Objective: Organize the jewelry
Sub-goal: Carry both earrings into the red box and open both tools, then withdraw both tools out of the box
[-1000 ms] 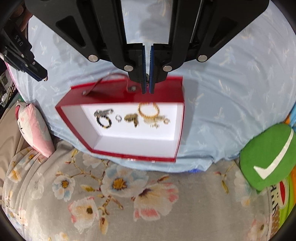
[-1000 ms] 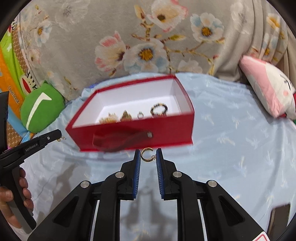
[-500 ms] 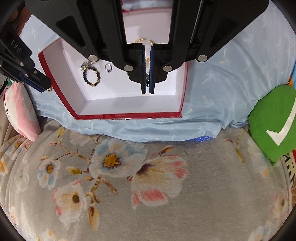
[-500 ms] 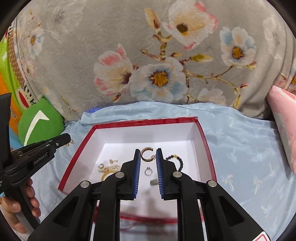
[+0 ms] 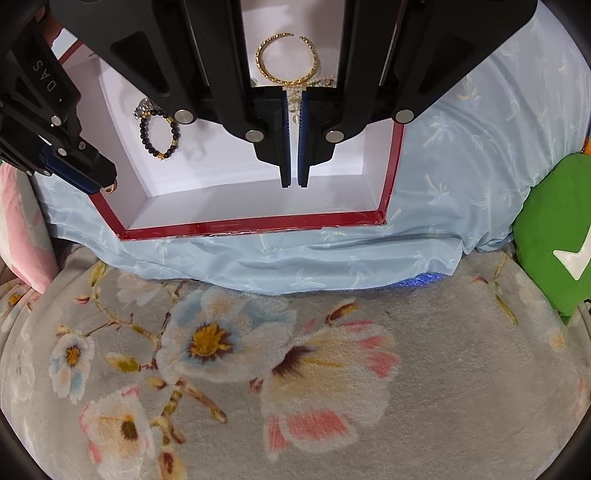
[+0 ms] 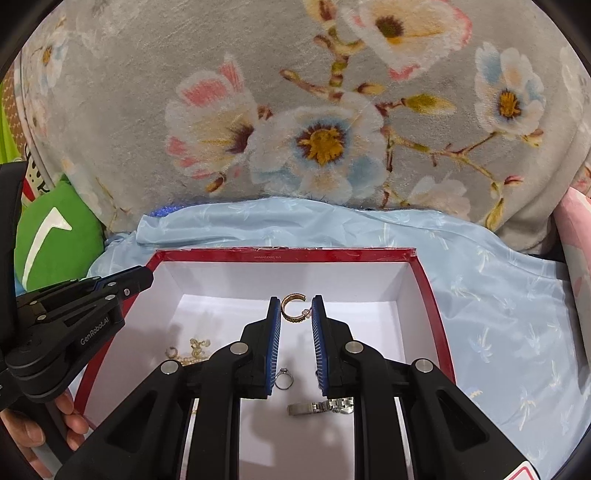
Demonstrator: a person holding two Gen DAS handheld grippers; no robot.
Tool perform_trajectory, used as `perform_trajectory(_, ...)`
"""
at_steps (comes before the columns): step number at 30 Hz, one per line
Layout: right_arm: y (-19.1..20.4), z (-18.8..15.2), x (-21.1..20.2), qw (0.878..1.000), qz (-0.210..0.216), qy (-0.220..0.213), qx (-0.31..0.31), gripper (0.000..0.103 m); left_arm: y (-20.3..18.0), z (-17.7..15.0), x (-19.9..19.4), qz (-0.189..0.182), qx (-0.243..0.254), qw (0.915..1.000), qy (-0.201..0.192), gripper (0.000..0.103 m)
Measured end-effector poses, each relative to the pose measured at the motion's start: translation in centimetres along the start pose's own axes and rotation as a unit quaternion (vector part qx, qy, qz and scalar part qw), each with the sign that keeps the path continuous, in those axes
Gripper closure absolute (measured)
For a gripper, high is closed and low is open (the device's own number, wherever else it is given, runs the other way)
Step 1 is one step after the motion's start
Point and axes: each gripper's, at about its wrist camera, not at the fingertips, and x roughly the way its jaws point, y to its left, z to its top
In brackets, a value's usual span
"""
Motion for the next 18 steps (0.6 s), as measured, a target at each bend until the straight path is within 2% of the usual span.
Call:
perform_trajectory(2, 0.0, 0.0, 0.0, 1.0, -0.002, -0.001, 0.001, 0.087, 0.0, 0.0, 0.2, 0.0, 0.0, 1.0, 0.001, 0.099)
perform_trajectory(4, -0.2, 0.0, 0.1, 1.0, -0.005, -0.007, 0.003, 0.086, 0.0, -0.1, 0.4, 0.008, -0.003, 1.0, 0.002, 0.08)
perform_trajectory(5, -0.3, 0.0, 0.1, 1.0, -0.005, -0.007, 0.005, 0.084, 0.1, -0.1, 0.4, 0.012, -0.007, 0.9999, 0.0, 0.059)
perform_trajectory(6, -0.5, 0.1, 0.1, 1.0, -0.005, -0.009, 0.008, 0.083, 0.2, -0.2, 0.2, 0.017, -0.01, 0.9998, -0.005, 0.048)
perform_trajectory(9, -0.8, 0.1, -0.5, 1.0, -0.007, -0.016, 0.012, 0.076, 0.2, -0.3, -0.2, 0.015, -0.01, 0.9998, -0.012, 0.048)
perform_trajectory(16, -0.8, -0.3, -3.1, 0.999, -0.002, -0.027, 0.023, 0.074, 0.0, -0.8, -2.5, 0.023, -0.002, 0.9993, -0.031, 0.047)
perform_trajectory(18, -0.5, -0.7, -4.0, 0.999, -0.004, -0.029, 0.022, 0.071, -0.1, -1.2, -3.4, 0.029, 0.002, 0.9989, -0.037, 0.047)
